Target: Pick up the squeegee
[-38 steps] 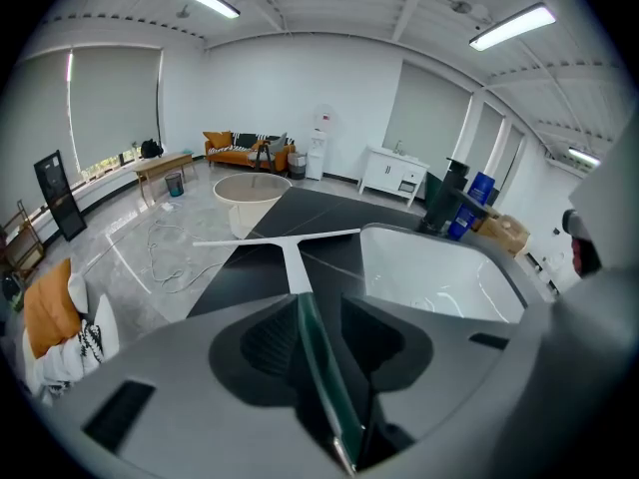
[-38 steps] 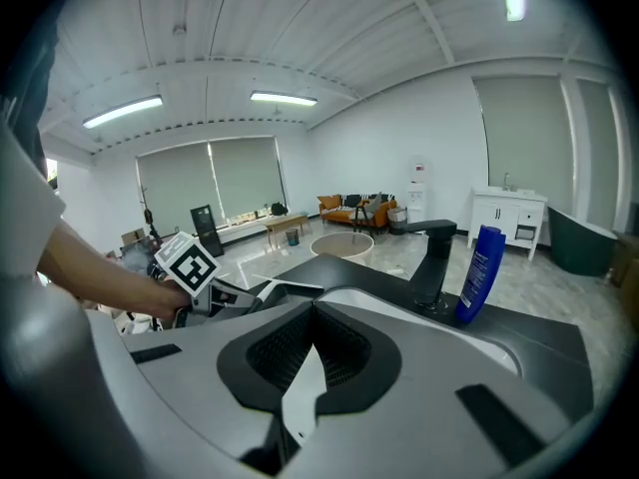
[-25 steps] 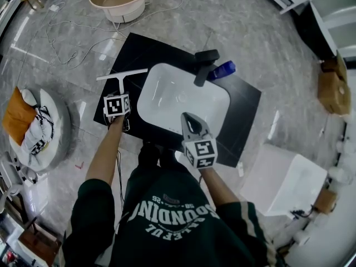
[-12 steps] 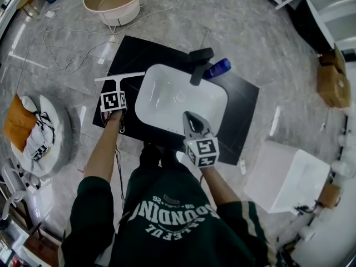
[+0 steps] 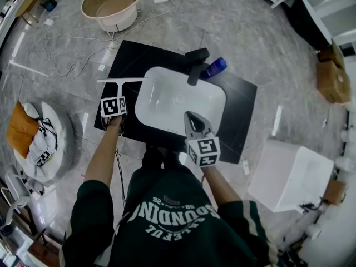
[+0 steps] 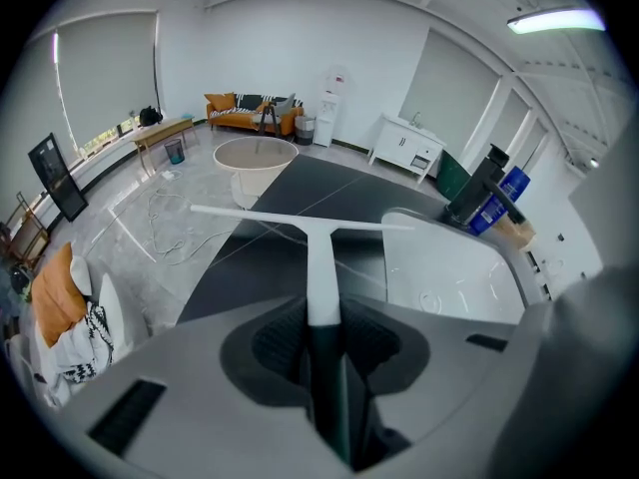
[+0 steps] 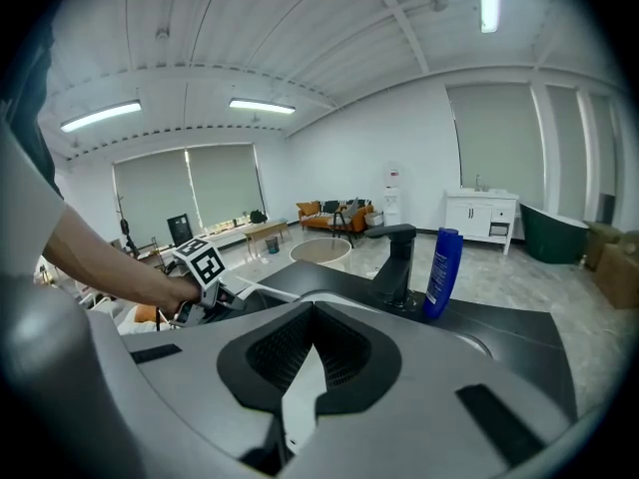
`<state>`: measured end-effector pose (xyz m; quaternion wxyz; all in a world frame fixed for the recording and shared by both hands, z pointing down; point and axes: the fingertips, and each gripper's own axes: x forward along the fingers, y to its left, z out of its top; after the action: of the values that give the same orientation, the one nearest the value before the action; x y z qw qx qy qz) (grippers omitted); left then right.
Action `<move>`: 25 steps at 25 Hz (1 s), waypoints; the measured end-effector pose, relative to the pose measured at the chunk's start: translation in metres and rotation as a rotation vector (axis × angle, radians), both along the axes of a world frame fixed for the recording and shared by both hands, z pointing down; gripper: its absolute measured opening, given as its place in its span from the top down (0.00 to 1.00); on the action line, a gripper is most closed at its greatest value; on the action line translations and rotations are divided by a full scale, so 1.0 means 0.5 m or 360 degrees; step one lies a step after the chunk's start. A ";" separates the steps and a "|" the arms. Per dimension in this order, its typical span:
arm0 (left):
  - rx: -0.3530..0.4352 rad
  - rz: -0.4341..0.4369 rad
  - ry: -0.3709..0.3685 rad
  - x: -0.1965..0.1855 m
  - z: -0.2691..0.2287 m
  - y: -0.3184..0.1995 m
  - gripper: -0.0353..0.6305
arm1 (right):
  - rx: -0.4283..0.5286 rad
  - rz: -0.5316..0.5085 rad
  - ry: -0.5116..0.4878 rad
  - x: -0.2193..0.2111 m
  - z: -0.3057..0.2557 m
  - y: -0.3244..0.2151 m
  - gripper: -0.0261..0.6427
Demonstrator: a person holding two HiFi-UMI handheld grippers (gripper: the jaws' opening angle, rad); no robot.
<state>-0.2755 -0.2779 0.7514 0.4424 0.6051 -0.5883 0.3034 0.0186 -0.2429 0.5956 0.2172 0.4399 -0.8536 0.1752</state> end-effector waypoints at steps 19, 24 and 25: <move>0.0535 0.0251 0.0106 0.178 -0.241 -0.059 0.82 | 0.0199 0.0225 -0.0043 0.117 -0.085 -0.022 0.96; 0.0723 0.0365 0.0145 0.245 -0.337 -0.074 0.82 | 0.0297 0.0348 -0.0074 0.182 -0.131 -0.048 0.96; 0.0761 0.0384 0.0152 0.258 -0.358 -0.077 0.82 | 0.0314 0.0373 -0.0079 0.196 -0.141 -0.052 0.96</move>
<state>-0.1467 -0.3164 0.5724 0.2749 0.7718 -0.5452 0.1776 0.1167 -0.2688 0.5252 0.1299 0.5513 -0.8145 0.1254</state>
